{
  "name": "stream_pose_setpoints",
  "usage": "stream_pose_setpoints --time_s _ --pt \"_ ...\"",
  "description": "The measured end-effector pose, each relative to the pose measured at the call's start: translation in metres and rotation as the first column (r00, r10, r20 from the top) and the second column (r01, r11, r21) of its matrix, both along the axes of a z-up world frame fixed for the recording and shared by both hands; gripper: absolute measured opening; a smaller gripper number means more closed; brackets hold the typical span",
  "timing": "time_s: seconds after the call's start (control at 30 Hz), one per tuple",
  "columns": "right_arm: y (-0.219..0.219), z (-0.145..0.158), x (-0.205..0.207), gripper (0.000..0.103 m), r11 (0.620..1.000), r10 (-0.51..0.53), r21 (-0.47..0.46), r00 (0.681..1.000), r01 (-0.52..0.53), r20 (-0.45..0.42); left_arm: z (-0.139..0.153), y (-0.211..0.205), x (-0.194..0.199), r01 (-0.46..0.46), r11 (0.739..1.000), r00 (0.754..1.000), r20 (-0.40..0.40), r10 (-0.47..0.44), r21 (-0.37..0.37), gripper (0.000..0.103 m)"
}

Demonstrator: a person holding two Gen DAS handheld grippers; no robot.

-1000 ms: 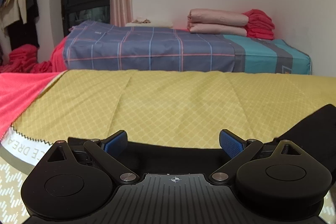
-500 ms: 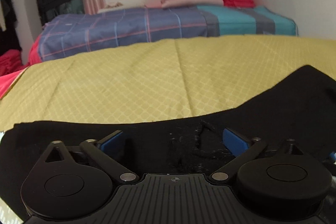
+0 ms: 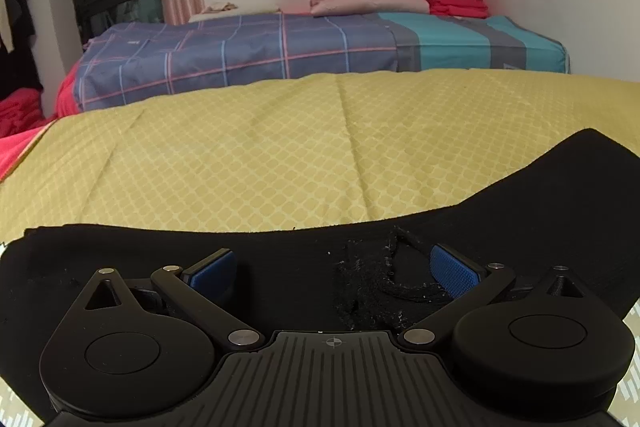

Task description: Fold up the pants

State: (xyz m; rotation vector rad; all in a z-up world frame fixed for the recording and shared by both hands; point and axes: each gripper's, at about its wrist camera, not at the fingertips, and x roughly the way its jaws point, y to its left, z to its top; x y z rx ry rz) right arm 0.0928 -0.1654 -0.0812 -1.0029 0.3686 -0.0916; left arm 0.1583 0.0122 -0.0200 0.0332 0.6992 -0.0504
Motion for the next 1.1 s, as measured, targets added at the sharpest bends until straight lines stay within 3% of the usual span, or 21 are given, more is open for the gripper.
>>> stream_pose_setpoints --time_s 0.1,0.17,0.3,0.4,0.53,0.63,0.7,0.77,0.83,0.9,1.0,1.1 --pt "-0.031 0.012 0.024 0.09 0.984 -0.141 0.103 0.989 0.144 -0.034 0.0 0.001 0.001 0.004 1.0 1.0 -0.005 -0.004 -0.013 0.103" --pt "-0.044 0.029 0.03 0.09 0.957 -0.147 0.233 0.982 0.171 -0.119 0.0 0.002 0.002 0.004 1.0 1.0 -0.007 -0.004 -0.016 0.103" --pt "-0.021 0.038 -0.002 0.089 0.991 0.007 0.132 0.984 0.017 -0.181 -0.001 0.006 0.004 0.001 0.999 1.0 -0.022 -0.002 -0.041 0.103" --pt "-0.019 0.065 -0.016 0.089 0.974 0.094 0.219 0.976 -0.05 -0.194 -0.002 0.007 0.005 -0.001 0.999 1.0 -0.028 0.0 -0.053 0.103" --pt "-0.014 0.101 -0.009 0.089 0.875 0.158 0.479 0.977 -0.071 -0.144 -0.001 0.007 0.004 -0.001 0.999 1.0 -0.026 0.0 -0.048 0.103" --pt "-0.015 0.105 0.014 0.087 0.789 0.143 0.614 0.981 -0.031 -0.134 -0.002 0.008 0.005 -0.004 0.999 1.0 -0.03 0.002 -0.054 0.103" --pt "-0.018 0.089 0.035 0.087 0.748 0.118 0.662 0.972 0.049 -0.206 -0.002 0.011 0.006 -0.008 0.997 0.999 -0.039 0.006 -0.07 0.103" --pt "-0.021 0.059 0.063 0.089 0.746 0.035 0.623 0.92 0.236 -0.39 -0.001 0.017 0.006 -0.015 0.995 0.999 -0.051 0.009 -0.1 0.103" --pt "-0.026 0.058 0.061 0.09 0.705 0.008 0.662 0.93 0.256 -0.368 0.008 0.027 0.002 -0.003 0.989 0.999 -0.054 -0.005 -0.147 0.103" --pt "-0.022 0.07 0.057 0.088 0.707 0.001 0.663 0.937 0.247 -0.35 0.023 0.041 -0.011 -0.003 0.982 1.0 -0.022 -0.001 -0.187 0.103" --pt "-0.011 0.087 0.047 0.088 0.742 -0.021 0.639 0.959 0.203 -0.281 0.049 0.073 -0.038 -0.051 0.974 0.998 0.033 0.059 -0.219 0.103" --pt "0.014 0.102 0.039 0.089 0.746 0.038 0.654 0.971 0.129 -0.235 0.064 0.117 -0.071 -0.179 0.955 0.978 0.065 0.199 -0.236 0.103"
